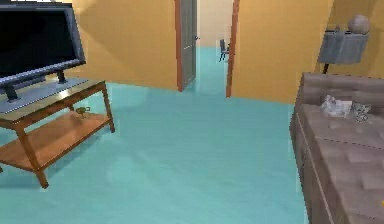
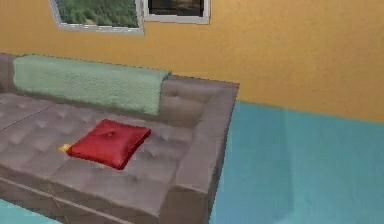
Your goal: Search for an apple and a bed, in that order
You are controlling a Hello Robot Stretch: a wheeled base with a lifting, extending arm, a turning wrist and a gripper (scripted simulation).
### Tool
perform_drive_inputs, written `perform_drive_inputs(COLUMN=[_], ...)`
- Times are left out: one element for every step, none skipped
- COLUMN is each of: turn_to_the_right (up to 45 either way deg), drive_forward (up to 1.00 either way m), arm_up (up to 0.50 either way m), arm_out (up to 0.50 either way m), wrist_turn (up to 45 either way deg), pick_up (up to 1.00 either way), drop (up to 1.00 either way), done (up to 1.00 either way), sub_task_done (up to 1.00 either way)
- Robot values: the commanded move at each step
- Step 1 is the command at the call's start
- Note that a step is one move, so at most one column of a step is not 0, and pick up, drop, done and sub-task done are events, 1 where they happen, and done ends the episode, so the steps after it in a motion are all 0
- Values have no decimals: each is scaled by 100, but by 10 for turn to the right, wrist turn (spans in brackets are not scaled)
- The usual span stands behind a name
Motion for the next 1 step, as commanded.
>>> perform_drive_inputs(turn_to_the_right=[0], drive_forward=[100], arm_up=[0], arm_out=[0], wrist_turn=[0], pick_up=[0], drop=[0], done=[0], sub_task_done=[0])
